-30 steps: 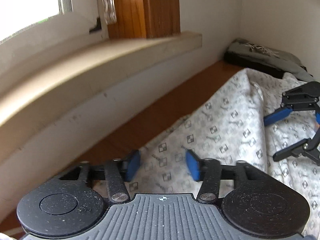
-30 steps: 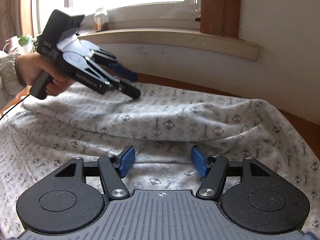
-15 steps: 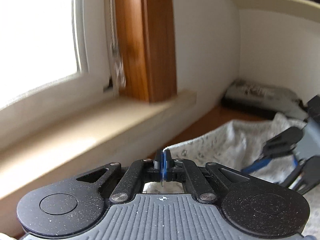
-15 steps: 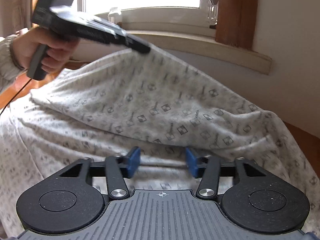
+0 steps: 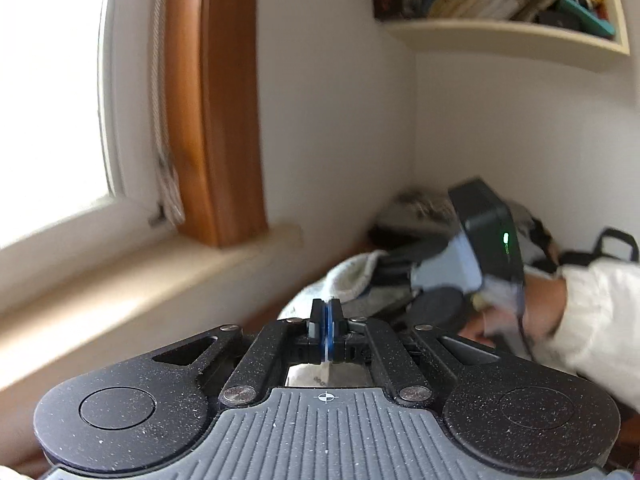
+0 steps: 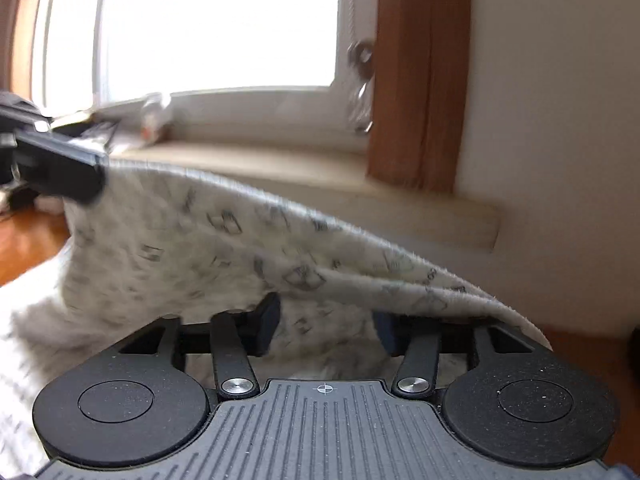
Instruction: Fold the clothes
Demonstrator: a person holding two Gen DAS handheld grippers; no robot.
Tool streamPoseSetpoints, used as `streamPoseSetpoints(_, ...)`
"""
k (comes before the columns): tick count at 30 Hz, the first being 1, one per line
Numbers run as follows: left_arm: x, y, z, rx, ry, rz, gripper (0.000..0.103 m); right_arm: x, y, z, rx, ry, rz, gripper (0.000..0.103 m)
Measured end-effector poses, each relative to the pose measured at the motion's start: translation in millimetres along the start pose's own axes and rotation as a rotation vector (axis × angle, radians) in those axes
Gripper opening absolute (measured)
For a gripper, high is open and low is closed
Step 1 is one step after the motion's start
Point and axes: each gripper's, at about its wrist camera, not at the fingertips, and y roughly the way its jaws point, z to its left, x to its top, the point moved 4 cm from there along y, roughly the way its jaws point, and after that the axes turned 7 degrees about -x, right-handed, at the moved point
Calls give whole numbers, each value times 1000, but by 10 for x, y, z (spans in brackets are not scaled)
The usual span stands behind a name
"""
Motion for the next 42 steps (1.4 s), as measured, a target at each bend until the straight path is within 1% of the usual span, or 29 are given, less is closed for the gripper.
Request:
streamPoseSetpoints(2, -145, 51, -83, -24, -7, 33, 1, -193, -77, -20, -25, -22, 55, 55)
streamPoseSetpoints(5, -336, 136, -215, -63, -21, 64, 1, -450, -245, -198, -77, 15, 100, 55)
streamPoseSetpoints(9, -550, 218, -361, -97, -28, 90, 1, -642, -490, -577, -165, 132, 102, 55)
streamPoseSetpoints(11, -634, 254, -415, -104, -22, 107, 1, -711, -562, -720, -205, 163, 97, 55)
streamPoseSetpoints(13, -698, 300, -436, -104, -20, 126, 1, -738, -618, -800, -224, 180, 93, 56)
streamPoseSetpoints(15, -746, 348, -433, -98, -21, 147, 2, -732, -640, -892, -231, 193, 91, 60)
streamPoseSetpoints(16, -769, 370, -432, -96, -22, 157, 4, -721, -631, -913, -235, 197, 90, 60)
streamPoseSetpoints(17, -763, 324, -433, -90, -29, 154, 10, -721, -620, -911, -242, 196, 93, 62)
streamPoseSetpoints(18, -758, 278, -434, -84, -35, 150, 13, -736, -604, -903, -252, 192, 97, 62)
streamPoseSetpoints(20, -731, 209, -371, -64, -42, 139, 18, -801, -581, -898, -265, 179, 115, 63)
streamPoseSetpoints(23, -713, 113, -272, -33, -51, 132, 18, -910, -502, -920, -276, 176, 144, 63)
streamPoseSetpoints(25, -707, 52, -204, -11, -57, 130, 18, -909, -507, -944, -275, 193, 136, 64)
streamPoseSetpoints(26, -704, 21, -170, -1, -60, 130, 18, -908, -506, -952, -277, 197, 134, 67)
streamPoseSetpoints(28, -702, -27, -105, 20, -64, 129, 18, -906, -486, -941, -279, 187, 143, 68)
streamPoseSetpoints(31, -734, -92, -4, 54, -72, 125, 30, -900, -462, -896, -281, 154, 152, 71)
streamPoseSetpoints(32, -751, -117, 39, 65, -78, 122, 30, -898, -463, -886, -285, 146, 151, 72)
streamPoseSetpoints(35, -821, -216, 254, 123, -102, 130, 31, -898, -496, -852, -291, 137, 149, 74)
streamPoseSetpoints(36, -845, -250, 326, 143, -110, 133, 34, -897, -501, -849, -292, 137, 149, 74)
streamPoseSetpoints(37, -867, -306, 425, 171, -122, 135, 39, -896, -505, -848, -292, 137, 148, 74)
streamPoseSetpoints(38, -890, -363, 523, 199, -135, 138, 42, -894, -508, -847, -292, 137, 147, 75)
streamPoseSetpoints(42, -1006, -657, 982, 314, -225, 152, 42, -891, -515, -849, -294, 137, 141, 76)
